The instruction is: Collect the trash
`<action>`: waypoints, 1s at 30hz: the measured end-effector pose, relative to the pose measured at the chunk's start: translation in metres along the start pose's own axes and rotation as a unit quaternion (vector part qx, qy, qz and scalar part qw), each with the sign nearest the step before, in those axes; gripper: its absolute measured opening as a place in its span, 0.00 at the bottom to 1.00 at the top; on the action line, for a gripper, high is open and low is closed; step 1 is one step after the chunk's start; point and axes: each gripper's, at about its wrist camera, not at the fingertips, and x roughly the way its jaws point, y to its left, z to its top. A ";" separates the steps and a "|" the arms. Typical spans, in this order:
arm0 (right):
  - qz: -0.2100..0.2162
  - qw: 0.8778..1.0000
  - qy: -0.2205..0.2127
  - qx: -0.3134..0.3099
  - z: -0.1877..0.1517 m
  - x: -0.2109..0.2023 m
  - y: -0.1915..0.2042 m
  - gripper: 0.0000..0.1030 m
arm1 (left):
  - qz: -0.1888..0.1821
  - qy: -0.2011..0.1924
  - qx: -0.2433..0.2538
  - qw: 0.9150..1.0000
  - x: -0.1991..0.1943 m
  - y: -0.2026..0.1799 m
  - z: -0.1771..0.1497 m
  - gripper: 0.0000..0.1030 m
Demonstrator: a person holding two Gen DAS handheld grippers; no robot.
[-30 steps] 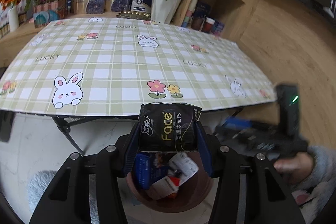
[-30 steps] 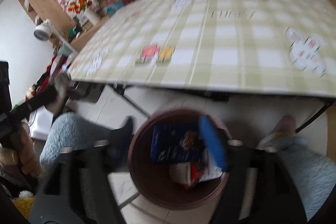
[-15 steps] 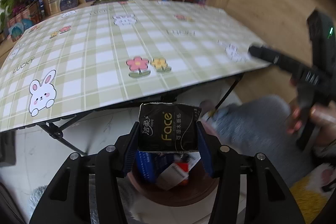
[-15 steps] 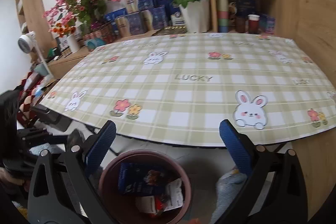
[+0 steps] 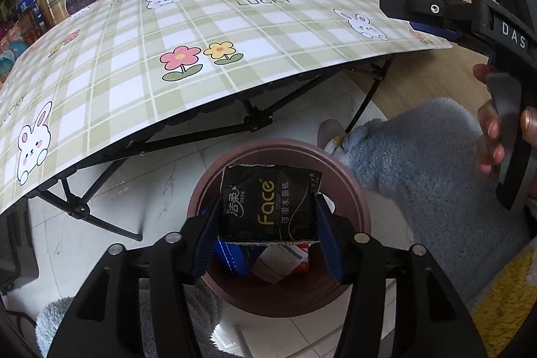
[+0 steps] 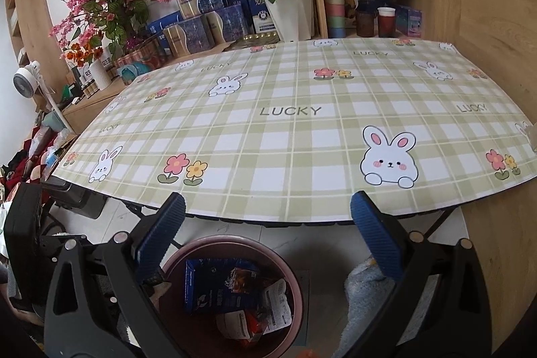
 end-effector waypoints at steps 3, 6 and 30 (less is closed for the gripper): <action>0.000 1.000 0.003 0.000 -0.001 0.001 0.000 0.94 | -0.004 0.002 -0.006 1.000 0.000 0.002 0.000 0.60; 0.001 1.000 0.008 0.001 -0.002 0.003 0.001 0.94 | -0.002 -0.001 -0.018 1.000 -0.001 0.006 0.000 0.68; -0.009 0.999 0.014 -0.038 0.018 -0.008 0.013 0.94 | 0.057 -0.050 -0.084 0.994 -0.033 0.032 0.010 0.89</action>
